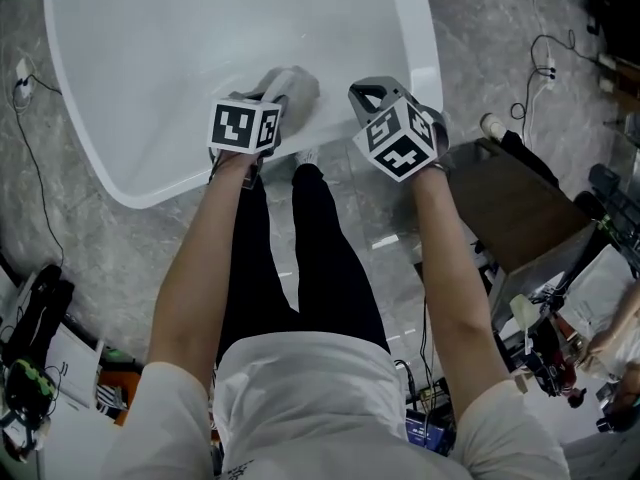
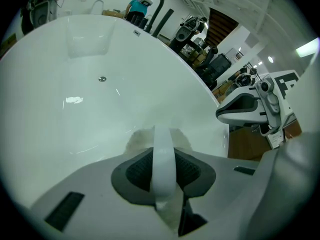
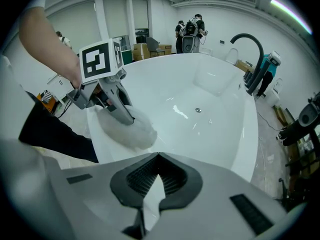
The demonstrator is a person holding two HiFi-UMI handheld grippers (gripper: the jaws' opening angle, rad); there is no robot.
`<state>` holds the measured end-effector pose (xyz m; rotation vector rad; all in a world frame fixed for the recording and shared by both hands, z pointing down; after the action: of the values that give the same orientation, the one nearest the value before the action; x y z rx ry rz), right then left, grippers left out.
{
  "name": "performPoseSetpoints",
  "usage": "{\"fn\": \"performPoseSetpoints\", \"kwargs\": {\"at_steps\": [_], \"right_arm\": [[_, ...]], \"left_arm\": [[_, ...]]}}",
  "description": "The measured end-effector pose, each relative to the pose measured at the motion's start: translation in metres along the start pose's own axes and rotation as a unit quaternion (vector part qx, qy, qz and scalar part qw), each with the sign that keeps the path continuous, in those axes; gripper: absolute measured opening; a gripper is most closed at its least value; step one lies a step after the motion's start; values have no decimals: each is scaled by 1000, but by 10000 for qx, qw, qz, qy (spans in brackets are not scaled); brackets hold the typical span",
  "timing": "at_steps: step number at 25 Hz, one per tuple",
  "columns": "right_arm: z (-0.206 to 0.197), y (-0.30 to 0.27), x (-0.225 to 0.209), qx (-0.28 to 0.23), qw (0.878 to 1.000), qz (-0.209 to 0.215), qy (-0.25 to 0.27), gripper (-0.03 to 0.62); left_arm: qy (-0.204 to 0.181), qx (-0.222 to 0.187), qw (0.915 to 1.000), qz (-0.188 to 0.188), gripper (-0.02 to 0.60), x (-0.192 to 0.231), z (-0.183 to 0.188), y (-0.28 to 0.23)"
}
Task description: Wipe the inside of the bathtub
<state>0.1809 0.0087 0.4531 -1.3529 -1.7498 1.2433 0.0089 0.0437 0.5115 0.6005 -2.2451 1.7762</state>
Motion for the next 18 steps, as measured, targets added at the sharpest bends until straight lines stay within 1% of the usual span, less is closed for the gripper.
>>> {"fn": "performPoseSetpoints", "kwargs": {"at_steps": [8,14,18], "right_arm": [[-26,18,-19,99,9997,-211,-67,17],[-37,29,-34,138,9992,-361,-85,17],[-44,36,-43,124,9988,-447,-133,17]], "left_arm": [[-160,-60,9996,-243,95,-44,26,-25],[-134,-113,9994,-300,95,-65,39,-36],[-150,-78,9992,-353,95,-78,46,-41]]}}
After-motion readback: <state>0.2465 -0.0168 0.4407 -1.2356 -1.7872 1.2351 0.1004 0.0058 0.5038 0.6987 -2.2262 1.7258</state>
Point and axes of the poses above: the fingertips, and each gripper's own axes: y backward along the fingers, x to its left, z out of its top, the point moved 7 cm from there along y, backward along the fingers, and after that the axes turned 4 degrees about z, right-handed, at the moved point
